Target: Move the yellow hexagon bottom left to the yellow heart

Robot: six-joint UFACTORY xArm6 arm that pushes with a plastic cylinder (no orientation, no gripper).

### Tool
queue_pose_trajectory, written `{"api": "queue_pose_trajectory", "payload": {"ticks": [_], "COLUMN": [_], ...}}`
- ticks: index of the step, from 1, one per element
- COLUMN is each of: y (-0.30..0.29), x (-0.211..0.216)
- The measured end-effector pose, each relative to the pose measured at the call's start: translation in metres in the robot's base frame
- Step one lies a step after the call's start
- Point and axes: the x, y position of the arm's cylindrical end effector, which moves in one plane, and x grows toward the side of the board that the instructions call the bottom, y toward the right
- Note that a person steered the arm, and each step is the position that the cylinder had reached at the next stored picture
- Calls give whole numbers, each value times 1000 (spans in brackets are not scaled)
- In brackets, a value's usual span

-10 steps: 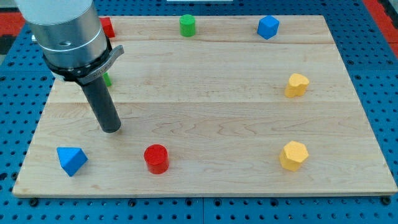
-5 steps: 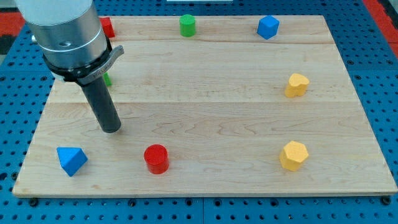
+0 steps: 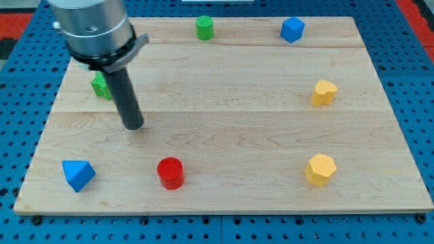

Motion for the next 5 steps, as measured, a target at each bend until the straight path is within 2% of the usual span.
{"api": "queue_pose_trajectory", "payload": {"ticks": [2, 5], "y": [54, 47], "x": [-10, -14]}}
